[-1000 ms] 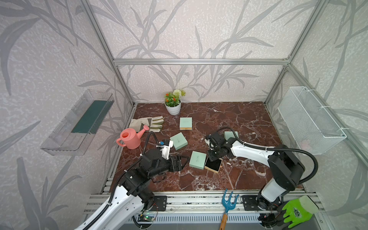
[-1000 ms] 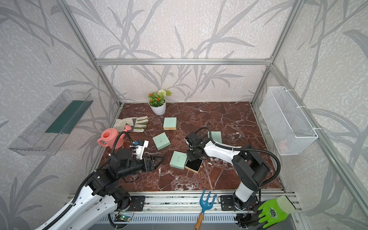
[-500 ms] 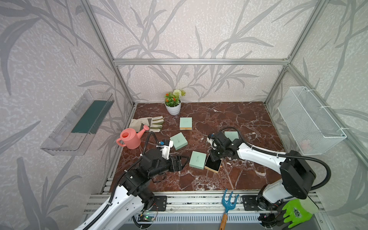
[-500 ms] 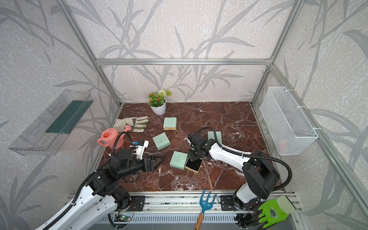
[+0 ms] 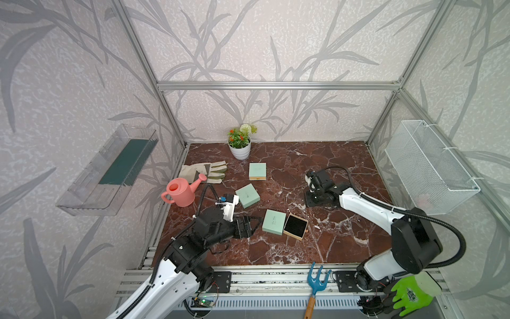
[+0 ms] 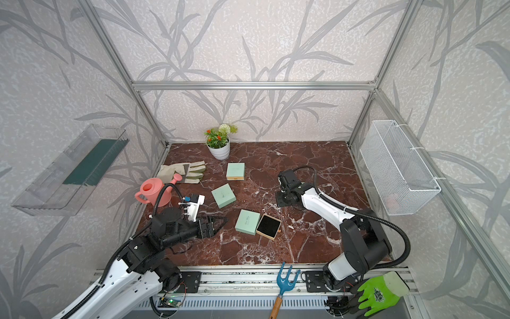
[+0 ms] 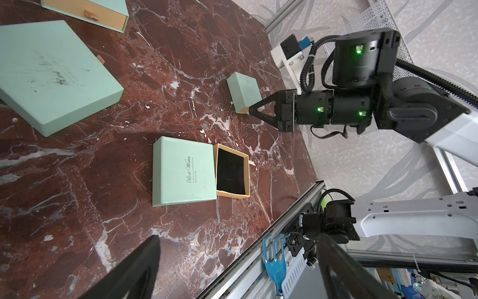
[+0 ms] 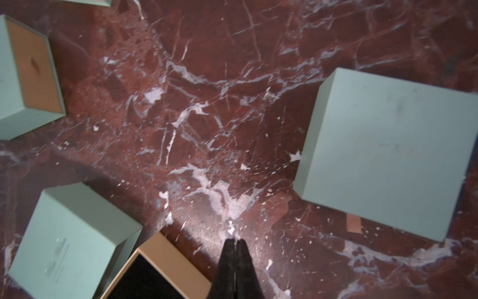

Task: Take out the earrings from the drawer-style jewelry box
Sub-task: Pick up the earring from the drawer, then place the earring at the center of the board.

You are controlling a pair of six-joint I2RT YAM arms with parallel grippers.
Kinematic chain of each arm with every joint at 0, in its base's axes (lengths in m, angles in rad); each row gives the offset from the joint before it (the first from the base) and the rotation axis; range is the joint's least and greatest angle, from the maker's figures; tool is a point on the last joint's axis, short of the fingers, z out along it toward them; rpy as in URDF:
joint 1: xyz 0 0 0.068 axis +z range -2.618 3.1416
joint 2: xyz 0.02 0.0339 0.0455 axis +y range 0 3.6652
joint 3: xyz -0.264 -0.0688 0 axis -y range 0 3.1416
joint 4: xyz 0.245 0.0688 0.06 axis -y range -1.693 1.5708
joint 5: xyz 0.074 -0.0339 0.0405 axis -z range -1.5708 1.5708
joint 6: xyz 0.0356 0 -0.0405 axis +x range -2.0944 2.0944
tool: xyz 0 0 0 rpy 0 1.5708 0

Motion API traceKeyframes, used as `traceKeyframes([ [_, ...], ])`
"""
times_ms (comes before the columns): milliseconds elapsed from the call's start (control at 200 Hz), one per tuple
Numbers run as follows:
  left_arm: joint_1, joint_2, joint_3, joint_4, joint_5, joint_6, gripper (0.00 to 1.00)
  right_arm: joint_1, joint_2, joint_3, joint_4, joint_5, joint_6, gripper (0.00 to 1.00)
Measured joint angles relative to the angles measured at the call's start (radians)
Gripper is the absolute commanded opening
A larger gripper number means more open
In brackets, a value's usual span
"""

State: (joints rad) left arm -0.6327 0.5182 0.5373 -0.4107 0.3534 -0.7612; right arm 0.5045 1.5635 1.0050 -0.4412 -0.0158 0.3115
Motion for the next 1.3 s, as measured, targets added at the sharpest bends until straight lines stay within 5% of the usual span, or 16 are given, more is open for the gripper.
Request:
traceKeyframes([
  [370,0.001,0.011,0.0,-0.001,-0.012,0.001,0.93,-0.033,0.244,0.141,0.009,-0.003,-0.013,0.0],
  [800,0.005,0.011,0.0,-0.001,-0.012,0.001,0.94,-0.038,0.318,0.204,0.0,0.008,-0.032,0.02],
  [1300,0.005,0.011,0.0,-0.001,-0.012,0.001,0.93,-0.046,0.323,0.206,-0.008,0.003,-0.035,0.26],
])
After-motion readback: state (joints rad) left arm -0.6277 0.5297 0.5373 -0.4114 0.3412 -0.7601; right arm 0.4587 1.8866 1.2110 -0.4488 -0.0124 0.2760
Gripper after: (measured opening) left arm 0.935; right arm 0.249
